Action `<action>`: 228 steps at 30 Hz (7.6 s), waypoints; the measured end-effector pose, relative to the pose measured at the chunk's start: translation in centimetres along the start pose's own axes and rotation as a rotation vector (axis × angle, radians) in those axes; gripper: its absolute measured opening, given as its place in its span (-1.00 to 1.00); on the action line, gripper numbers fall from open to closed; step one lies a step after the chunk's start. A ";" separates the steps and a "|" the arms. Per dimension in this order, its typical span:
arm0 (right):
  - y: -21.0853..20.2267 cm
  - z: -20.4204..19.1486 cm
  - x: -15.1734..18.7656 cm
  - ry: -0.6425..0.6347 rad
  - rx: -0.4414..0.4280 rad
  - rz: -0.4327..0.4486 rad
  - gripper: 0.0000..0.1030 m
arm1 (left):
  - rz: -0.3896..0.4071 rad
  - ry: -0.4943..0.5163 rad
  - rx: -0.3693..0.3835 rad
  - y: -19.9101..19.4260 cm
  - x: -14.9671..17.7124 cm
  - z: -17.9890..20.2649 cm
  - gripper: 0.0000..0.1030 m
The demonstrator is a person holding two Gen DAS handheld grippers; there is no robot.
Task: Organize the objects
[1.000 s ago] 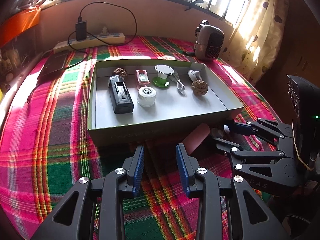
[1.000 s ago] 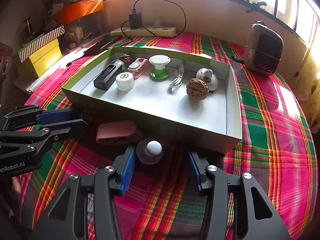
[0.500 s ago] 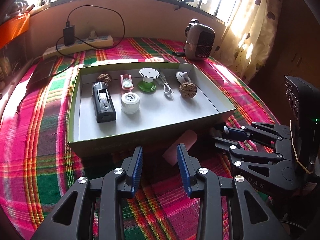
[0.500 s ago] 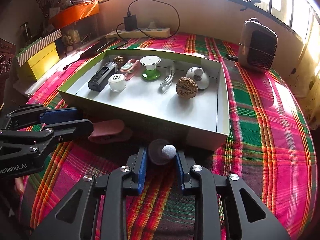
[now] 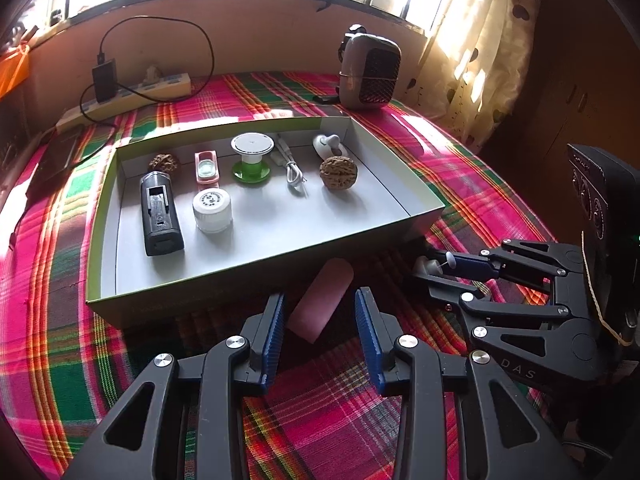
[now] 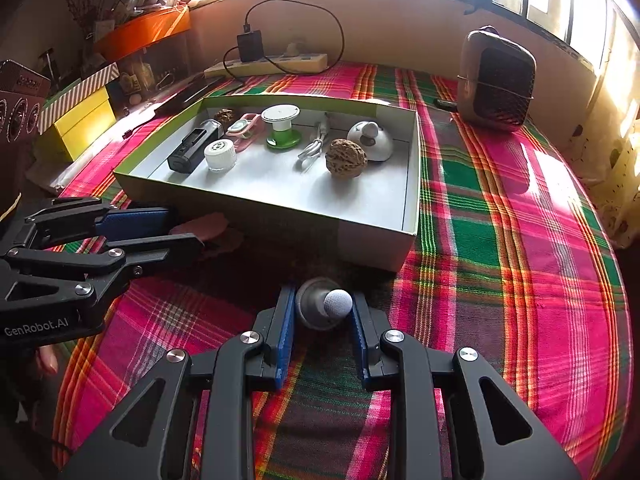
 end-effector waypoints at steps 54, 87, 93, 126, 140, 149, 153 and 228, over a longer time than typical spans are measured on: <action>-0.6 1.1 0.5 0.015 -0.021 0.002 -0.49 | -0.031 -0.002 -0.126 1.4 0.3 1.3 -0.69; -2.9 1.0 -3.4 -0.009 -0.020 0.086 -0.49 | 0.054 -0.028 -0.123 -1.5 -3.3 -0.1 -0.69; -2.0 1.3 -5.0 -0.014 -0.018 0.086 -0.49 | 0.050 -0.032 -0.132 -0.5 -4.6 -1.0 -0.69; 4.4 1.8 -6.9 -0.055 -0.033 -0.060 -0.49 | -0.048 -0.041 -0.134 5.0 -6.1 -3.0 -0.69; 4.7 1.7 -7.0 -0.062 -0.015 -0.081 -0.49 | -0.055 -0.037 -0.132 5.4 -6.1 -3.0 -0.69; 4.8 1.7 -7.0 -0.054 -0.013 -0.091 -0.49 | -0.059 -0.031 -0.136 5.4 -6.1 -3.1 -0.68; 4.9 1.7 -7.0 -0.047 -0.010 -0.096 -0.49 | -0.064 -0.033 -0.130 5.5 -6.1 -3.0 -0.61; -0.9 1.0 0.2 0.119 0.041 0.018 0.13 | 0.026 -0.178 -0.420 -3.2 3.4 -3.7 -0.47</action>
Point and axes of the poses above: each gripper's, at about its wrist camera, not at the fingertips, and y roughly the way its jaws point, z to its right, x to its underside, the point moved 6 cm from there along y, roughly the way its jaws point, and after that the axes turned 2 degrees about -x, right-handed, at the moved point
